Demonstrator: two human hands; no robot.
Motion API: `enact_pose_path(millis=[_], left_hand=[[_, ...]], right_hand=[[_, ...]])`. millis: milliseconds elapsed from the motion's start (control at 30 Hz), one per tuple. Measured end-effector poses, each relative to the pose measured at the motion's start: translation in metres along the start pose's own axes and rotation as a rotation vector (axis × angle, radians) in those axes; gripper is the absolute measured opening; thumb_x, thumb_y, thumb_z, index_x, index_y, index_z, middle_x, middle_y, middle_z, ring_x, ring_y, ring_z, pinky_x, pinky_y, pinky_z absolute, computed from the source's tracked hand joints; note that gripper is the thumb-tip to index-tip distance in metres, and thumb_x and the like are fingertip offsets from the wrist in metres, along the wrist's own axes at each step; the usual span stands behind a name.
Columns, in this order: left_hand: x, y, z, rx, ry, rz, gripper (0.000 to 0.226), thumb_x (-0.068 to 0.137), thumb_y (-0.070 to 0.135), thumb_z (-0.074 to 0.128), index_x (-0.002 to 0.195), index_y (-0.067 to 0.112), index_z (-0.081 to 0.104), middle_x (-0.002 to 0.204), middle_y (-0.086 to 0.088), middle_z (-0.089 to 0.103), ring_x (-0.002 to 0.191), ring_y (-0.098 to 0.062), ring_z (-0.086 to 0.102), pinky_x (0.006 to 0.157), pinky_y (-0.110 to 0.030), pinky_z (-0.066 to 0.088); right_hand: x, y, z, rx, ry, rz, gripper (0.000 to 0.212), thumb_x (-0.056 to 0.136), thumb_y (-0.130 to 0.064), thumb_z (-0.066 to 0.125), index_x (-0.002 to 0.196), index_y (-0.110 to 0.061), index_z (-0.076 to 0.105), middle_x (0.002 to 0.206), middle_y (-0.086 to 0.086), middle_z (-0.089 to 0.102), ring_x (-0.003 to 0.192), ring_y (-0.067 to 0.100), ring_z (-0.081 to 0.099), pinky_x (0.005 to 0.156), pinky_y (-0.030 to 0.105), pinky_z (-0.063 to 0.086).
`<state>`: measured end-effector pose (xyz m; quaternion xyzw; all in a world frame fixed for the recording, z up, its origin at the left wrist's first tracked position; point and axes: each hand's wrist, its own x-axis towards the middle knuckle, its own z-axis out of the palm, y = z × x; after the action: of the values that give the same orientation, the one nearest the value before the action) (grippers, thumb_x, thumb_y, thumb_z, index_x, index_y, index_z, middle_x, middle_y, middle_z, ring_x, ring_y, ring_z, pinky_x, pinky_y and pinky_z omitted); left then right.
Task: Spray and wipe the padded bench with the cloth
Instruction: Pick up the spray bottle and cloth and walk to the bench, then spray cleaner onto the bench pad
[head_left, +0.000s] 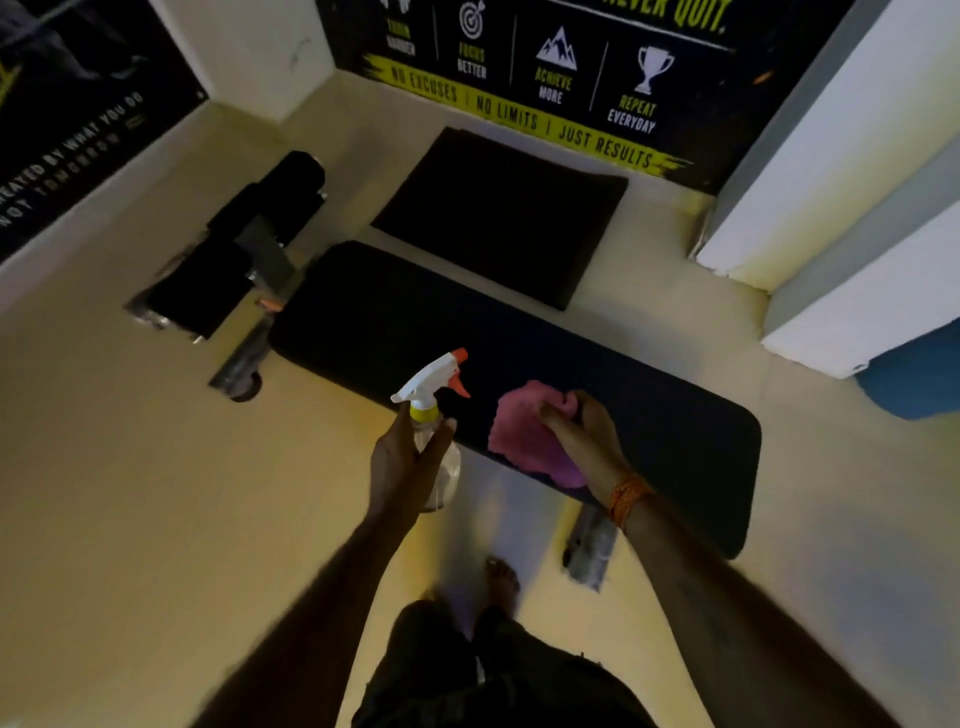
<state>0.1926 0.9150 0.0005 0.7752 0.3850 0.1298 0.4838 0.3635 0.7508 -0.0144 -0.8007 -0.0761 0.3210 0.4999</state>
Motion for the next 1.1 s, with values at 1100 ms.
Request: enact_pose_path(millis=[1100], left_hand=[[0.410,-0.156,0.196,0.047,0.004,0.014,0.026,0.092,0.036,0.072,0.110,0.017,0.070,0.106,0.001,0.074,0.102,-0.014,0.070,0.093,-0.023,0.051]], right_hand=[[0.439,0.187,0.053,-0.500,0.355,0.323,0.061,0.084,-0.042,0.078,0.128,-0.011,0.049,0.130,0.011,0.053,0.117,0.034,0.055,0.082,0.043,0.048]])
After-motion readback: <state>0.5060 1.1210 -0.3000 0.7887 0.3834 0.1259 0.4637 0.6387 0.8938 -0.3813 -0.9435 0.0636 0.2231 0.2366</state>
